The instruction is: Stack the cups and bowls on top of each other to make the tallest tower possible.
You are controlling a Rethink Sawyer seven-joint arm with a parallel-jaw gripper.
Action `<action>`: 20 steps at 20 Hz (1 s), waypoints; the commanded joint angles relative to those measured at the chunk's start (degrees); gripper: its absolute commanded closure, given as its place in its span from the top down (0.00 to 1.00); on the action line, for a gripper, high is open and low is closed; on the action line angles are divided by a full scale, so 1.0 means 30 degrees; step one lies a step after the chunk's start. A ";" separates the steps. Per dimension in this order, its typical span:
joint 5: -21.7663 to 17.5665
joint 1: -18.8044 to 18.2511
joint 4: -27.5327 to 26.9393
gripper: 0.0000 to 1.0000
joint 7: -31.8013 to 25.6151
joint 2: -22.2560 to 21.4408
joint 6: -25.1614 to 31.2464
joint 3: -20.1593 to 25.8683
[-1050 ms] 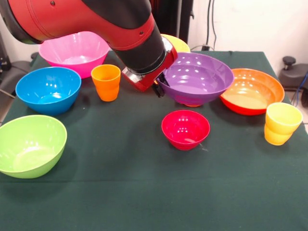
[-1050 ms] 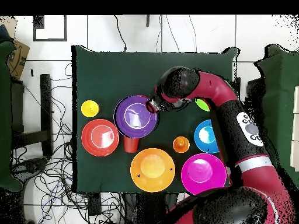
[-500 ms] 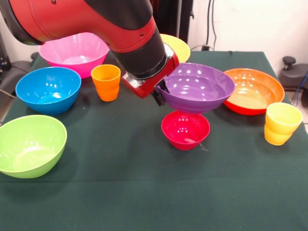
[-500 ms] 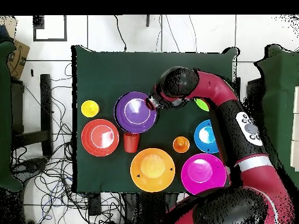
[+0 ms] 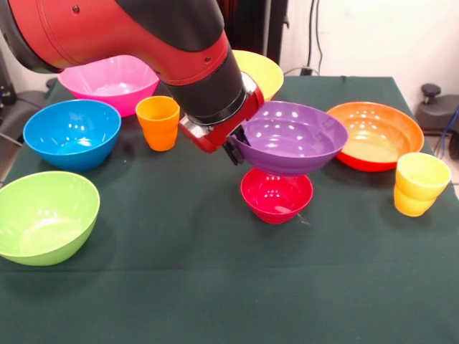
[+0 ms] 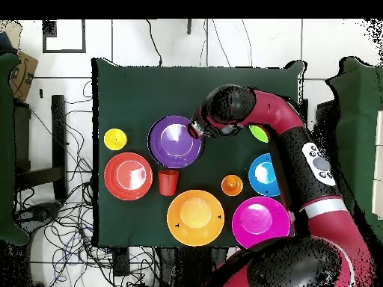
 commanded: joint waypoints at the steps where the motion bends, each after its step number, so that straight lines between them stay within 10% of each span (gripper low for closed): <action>1: -0.0885 0.0258 -0.0769 0.00 -0.2143 0.0833 -0.1491 0.0629; 20: -0.1214 0.0080 -0.0638 0.00 -0.2482 0.1316 -0.2231 0.0649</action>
